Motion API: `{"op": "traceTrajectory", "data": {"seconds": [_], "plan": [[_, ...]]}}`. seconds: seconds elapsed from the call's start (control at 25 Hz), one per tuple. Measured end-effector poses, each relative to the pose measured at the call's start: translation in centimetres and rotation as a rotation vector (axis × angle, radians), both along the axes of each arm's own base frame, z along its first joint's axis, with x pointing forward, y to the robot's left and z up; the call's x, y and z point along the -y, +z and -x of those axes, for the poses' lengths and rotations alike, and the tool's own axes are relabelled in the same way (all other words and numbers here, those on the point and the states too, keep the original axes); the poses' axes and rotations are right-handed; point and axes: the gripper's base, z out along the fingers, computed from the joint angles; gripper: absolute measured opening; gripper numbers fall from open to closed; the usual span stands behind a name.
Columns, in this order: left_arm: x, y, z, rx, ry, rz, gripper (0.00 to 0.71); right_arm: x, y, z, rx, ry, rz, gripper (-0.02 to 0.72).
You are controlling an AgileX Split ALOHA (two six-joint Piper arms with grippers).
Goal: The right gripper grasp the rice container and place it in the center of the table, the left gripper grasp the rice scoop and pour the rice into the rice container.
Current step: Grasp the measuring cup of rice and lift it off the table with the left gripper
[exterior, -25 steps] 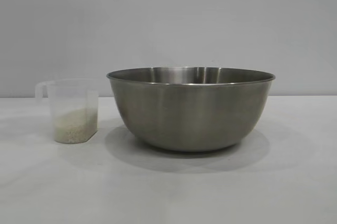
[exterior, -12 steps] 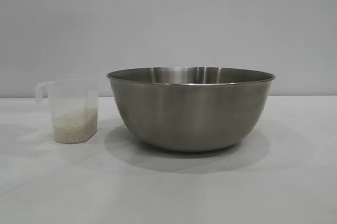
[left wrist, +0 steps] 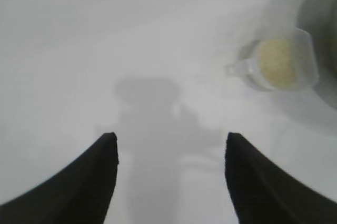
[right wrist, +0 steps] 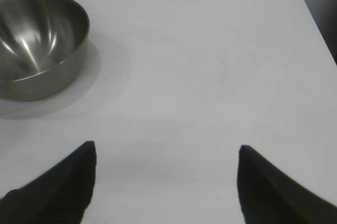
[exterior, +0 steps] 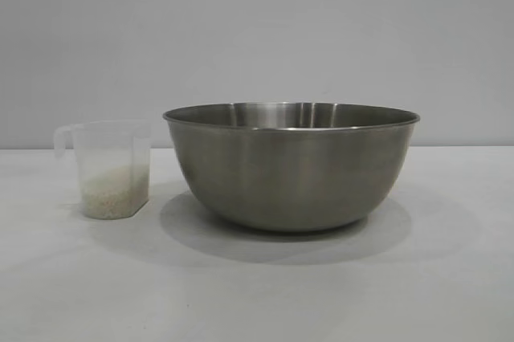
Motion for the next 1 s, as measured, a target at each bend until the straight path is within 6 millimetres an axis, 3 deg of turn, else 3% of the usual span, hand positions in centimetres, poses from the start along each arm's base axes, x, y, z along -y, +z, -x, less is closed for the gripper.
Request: {"op": "traceTrajectory", "data": {"seconds": [0.2, 0.28, 0.68, 1.0], "plan": [[-0.2, 2.9, 2.0, 0.207, -0.012, 0.050, 0.398, 0.0, 0.0, 0.0, 0.000, 0.000, 0.000, 0.477], [-0.3, 2.9, 2.9, 0.269, -0.024, 0.064, 0.398, 0.0, 0.0, 0.0, 0.000, 0.000, 0.000, 0.477], [-0.3, -2.6, 6.6, 0.471, -0.078, 0.154, 0.398, 0.0, 0.0, 0.0, 0.000, 0.000, 0.000, 0.477], [-0.1, -7.8, 7.7, 0.593, -0.103, 0.222, 0.398, 0.0, 0.0, 0.0, 0.000, 0.000, 0.000, 0.477]]}}
